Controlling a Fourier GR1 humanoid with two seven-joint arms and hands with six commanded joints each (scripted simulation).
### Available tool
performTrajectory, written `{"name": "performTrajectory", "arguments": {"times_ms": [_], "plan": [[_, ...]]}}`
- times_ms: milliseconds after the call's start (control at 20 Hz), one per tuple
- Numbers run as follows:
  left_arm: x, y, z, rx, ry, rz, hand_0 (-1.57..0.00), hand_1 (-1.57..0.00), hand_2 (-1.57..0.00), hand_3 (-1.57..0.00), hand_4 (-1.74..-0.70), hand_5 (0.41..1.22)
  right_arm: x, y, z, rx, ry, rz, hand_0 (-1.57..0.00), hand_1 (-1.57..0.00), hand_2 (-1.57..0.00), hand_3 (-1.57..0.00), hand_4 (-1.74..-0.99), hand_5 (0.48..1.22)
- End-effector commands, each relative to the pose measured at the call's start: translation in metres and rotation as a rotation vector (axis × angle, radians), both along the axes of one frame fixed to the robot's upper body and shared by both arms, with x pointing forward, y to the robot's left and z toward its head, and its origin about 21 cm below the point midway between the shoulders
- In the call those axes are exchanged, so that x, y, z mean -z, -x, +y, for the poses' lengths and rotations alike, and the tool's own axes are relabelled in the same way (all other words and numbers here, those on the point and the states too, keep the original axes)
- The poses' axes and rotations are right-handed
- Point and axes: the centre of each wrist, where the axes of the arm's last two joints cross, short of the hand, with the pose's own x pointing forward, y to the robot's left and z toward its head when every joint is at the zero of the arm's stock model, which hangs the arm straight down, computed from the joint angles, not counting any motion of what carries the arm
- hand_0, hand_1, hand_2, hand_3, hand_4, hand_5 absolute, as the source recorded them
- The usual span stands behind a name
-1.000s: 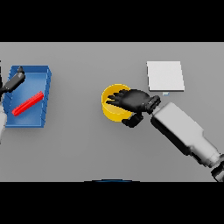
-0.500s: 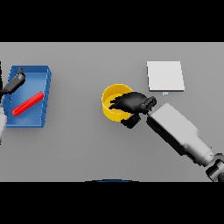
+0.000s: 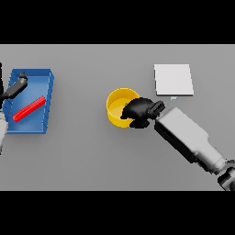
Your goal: Pick up the red beaker and tilt it to pour out 1 green nut into yellow bowl. Pick up the yellow bowl and place it on the metallic measuring scale.
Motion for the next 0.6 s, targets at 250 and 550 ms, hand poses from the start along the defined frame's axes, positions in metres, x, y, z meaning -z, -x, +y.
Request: {"name": "performTrajectory", "arguments": {"times_ms": [250, 550], "plan": [[-0.002, -0.002, 0.002, -0.001, 0.003, 0.001, 0.00, 0.00, 0.00, 0.00, -0.73, 0.685, -0.005, -0.001, -0.006, 0.000, -0.025, -0.012, -1.52, -1.52, -1.30, -1.40, -1.721, 1.208], [-0.005, -0.005, 0.001, 0.005, -0.002, -0.002, 0.00, 0.00, 0.00, 0.00, -0.74, 0.690, -0.039, -0.002, -0.009, 0.024, -0.027, -0.067, -1.56, -1.56, -1.40, -1.27, -1.736, 1.217]]}}
